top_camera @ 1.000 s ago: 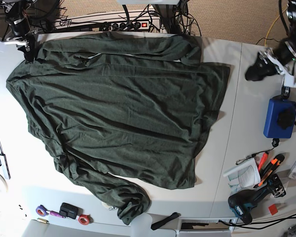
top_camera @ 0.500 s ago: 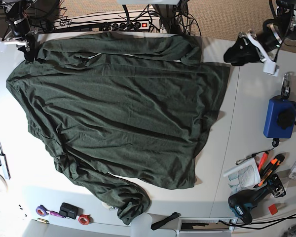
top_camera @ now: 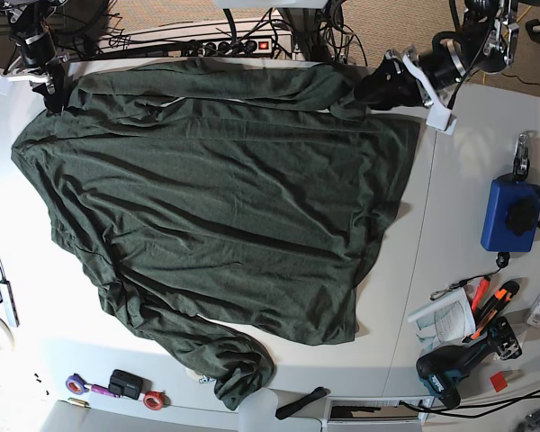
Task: Layout the t-shirt on the table in an organized manner, then fold the t-shirt properly
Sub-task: 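Lower the left gripper and grasp the shirt shoulder near the collar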
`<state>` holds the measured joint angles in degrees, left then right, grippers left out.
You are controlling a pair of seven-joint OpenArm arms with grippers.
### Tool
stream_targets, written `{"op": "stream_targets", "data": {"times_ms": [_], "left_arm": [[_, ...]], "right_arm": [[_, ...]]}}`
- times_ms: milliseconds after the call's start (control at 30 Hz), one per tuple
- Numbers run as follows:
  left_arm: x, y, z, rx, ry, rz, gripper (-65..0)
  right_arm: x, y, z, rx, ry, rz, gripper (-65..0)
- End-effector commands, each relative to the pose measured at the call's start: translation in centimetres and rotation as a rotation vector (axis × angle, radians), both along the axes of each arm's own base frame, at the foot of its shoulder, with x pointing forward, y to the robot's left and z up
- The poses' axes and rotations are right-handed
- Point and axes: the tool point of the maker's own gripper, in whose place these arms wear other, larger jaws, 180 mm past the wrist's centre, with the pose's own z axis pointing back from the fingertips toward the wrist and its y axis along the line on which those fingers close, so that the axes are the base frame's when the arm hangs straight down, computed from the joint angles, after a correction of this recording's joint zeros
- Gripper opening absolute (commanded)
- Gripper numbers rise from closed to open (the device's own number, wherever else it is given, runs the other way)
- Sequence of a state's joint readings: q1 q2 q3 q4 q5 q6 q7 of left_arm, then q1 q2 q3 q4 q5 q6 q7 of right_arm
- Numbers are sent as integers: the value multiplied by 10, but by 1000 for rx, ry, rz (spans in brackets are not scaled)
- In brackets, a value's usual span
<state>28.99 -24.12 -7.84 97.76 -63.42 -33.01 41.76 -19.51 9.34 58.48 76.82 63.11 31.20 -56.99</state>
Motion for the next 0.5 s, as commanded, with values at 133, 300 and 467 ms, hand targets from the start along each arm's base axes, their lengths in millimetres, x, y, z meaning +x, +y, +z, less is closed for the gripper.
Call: {"op": "stream_targets", "data": {"times_ms": [133,300,467], "left_arm": [[11,5,5,11,-19,38,-385],[12,9,0,41,-9,54,-385],[12,12,-3,56,4,66,-370]], "right_arm": [[-6,0,-4,-12,48,26,-650],[-6,0,-4,-11,48,26,-650],[-6,0,-4,-12,48,26,-650]]}}
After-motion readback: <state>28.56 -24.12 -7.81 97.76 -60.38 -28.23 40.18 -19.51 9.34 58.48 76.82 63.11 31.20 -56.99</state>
